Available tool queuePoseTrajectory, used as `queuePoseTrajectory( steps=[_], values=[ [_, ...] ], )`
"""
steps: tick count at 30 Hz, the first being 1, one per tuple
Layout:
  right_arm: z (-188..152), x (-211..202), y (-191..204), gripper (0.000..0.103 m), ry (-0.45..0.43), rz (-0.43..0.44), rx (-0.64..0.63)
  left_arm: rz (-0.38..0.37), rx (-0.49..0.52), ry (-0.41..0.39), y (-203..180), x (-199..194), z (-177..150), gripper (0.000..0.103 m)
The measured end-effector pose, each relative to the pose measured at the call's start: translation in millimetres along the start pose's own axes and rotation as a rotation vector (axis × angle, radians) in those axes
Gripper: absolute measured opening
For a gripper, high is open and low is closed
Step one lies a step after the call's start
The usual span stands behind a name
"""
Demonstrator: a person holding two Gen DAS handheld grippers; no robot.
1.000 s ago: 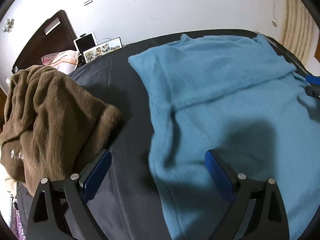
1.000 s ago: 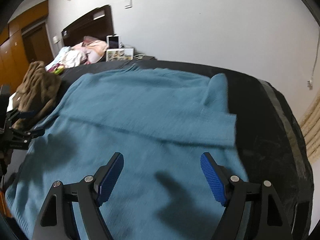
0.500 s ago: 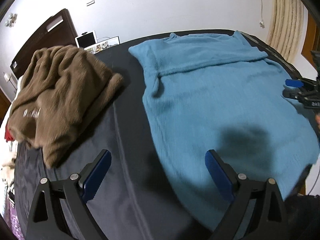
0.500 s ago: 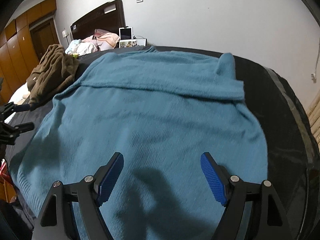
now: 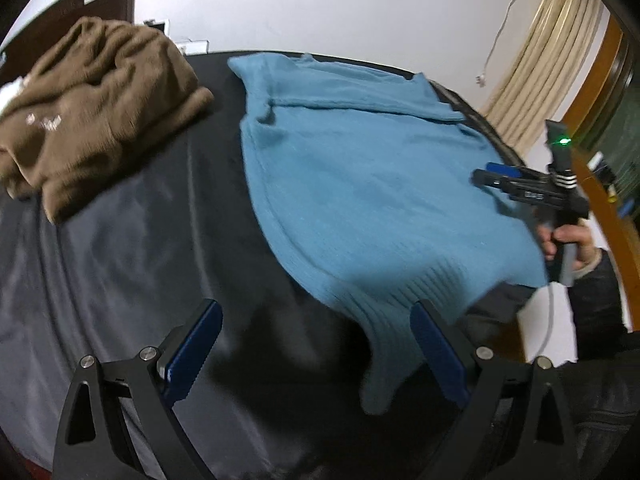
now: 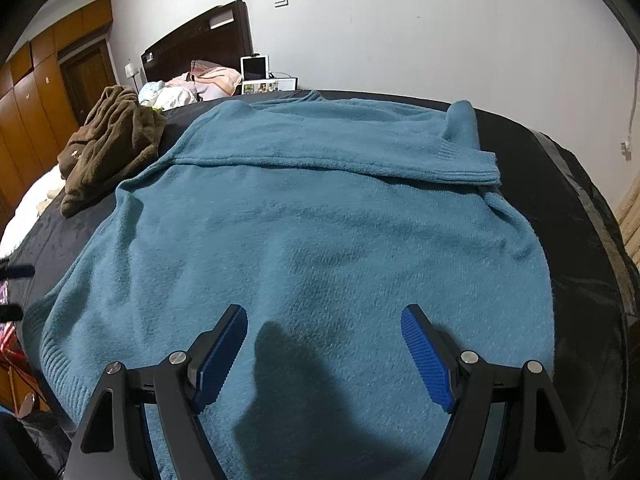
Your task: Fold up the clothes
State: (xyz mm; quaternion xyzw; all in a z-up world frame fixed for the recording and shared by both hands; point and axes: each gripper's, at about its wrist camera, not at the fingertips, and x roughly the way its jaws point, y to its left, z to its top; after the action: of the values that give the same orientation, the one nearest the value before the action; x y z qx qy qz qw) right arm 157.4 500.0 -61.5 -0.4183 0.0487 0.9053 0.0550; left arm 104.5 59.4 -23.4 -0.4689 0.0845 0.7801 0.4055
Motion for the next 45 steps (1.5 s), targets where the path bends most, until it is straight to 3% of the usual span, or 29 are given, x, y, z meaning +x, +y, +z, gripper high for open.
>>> queuePoseTrajectory(
  steps=[7, 14, 19, 23, 29, 34, 37, 41, 45],
  values=[
    [-5.2, -6.8, -1.8, 0.081, -0.014, -0.015, 0.012, -0.132, 0.001, 0.038, -16.0, 8.0, -5.9, 0.097],
    [-9.5, -26.6, -15.2, 0.081, -0.071, -0.019, 0.056, -0.177, -0.03, 0.109, -29.4, 29.5, -9.7, 0.097],
    [-19.0, -52.8, -44.2, 0.081, -0.119, -0.02, 0.122, -0.246, -0.015, 0.132, -41.4, 38.7, -10.6, 0.096],
    [-42.7, -70.5, -82.2, 0.081, -0.098, 0.017, 0.226, -0.298, -0.018, 0.137, -47.5, 42.9, -7.9, 0.096],
    [-89.8, -90.9, -111.2, 0.081, -0.052, 0.027, 0.318, -0.316, -0.043, 0.147, -46.9, 47.0, -1.8, 0.096],
    [-115.2, -88.7, -104.0, 0.081, -0.011, 0.012, 0.327, -0.325, -0.042, 0.159, -48.3, 47.8, 2.5, 0.096],
    [-119.3, -90.5, -94.2, 0.081, -0.036, -0.003, 0.297, -0.325, -0.04, 0.16, -48.8, 46.7, 2.3, 0.096],
    [-119.2, -87.4, -81.0, 0.081, -0.035, 0.046, 0.269, -0.323, -0.036, 0.156, -49.8, 47.8, 3.2, 0.092],
    [-118.0, -85.8, -74.6, 0.081, -0.02, 0.163, 0.286, -0.328, -0.072, 0.143, -41.9, 48.2, 3.4, 0.078]
  ],
)
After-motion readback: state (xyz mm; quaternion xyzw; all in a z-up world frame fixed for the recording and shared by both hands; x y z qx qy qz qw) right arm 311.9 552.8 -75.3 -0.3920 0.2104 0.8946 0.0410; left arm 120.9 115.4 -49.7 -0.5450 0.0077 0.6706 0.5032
